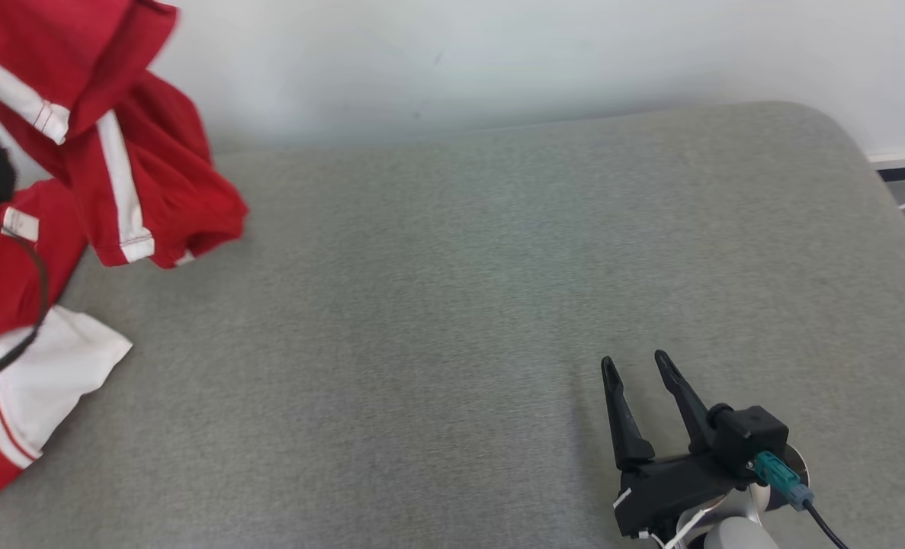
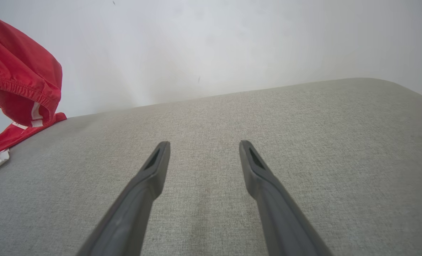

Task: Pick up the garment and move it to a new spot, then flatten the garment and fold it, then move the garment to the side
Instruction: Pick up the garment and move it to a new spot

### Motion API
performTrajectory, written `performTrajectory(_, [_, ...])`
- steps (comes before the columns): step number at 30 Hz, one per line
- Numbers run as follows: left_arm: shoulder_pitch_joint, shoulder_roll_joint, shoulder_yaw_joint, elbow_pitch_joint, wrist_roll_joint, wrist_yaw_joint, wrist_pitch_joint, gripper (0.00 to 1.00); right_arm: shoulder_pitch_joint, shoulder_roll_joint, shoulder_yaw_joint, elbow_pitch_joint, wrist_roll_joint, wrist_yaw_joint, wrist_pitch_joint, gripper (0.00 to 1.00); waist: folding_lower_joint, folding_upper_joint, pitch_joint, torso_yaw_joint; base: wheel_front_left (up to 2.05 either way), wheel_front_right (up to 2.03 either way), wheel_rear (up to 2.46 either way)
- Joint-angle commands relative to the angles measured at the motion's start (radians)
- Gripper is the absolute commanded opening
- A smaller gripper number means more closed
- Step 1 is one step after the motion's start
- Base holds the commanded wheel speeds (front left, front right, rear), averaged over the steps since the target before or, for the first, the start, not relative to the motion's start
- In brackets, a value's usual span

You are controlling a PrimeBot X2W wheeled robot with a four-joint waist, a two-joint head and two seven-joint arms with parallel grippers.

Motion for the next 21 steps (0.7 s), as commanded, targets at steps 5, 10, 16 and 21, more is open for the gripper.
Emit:
performTrajectory(5, [0.059, -0.038, -0.02, -0.145, -0.039, -0.015, 0.044, 0.0, 0.017, -0.001, -0.003, 0.008, 0.016, 0.0, -0.008, 1.0, 0.0002, 0.0001, -0.031, -0.063, 0.0, 0.0, 0.0])
performTrajectory(10, [0.134, -0.077, -0.035, -0.283, -0.069, -0.005, 0.087, 0.0, 0.024, -0.001, 0.002, 0.015, 0.027, 0.0, -0.011, 1.0, 0.0002, 0.0001, -0.041, -0.116, 0.0, 0.0, 0.0])
performTrajectory(16, [0.265, -0.137, -0.046, -0.435, -0.111, 0.033, 0.118, 0.0, 0.032, -0.001, -0.009, 0.018, 0.019, 0.0, -0.013, 1.0, 0.0002, 0.0001, -0.047, -0.166, 0.0, 0.0, 0.0])
performTrajectory(21, [0.368, -0.191, -0.057, -0.51, -0.143, 0.068, 0.123, 0.0, 0.035, -0.001, -0.014, 0.009, 0.012, 0.0, -0.013, 1.0, 0.0002, 0.0001, -0.037, -0.18, 0.0, 0.0, 0.0])
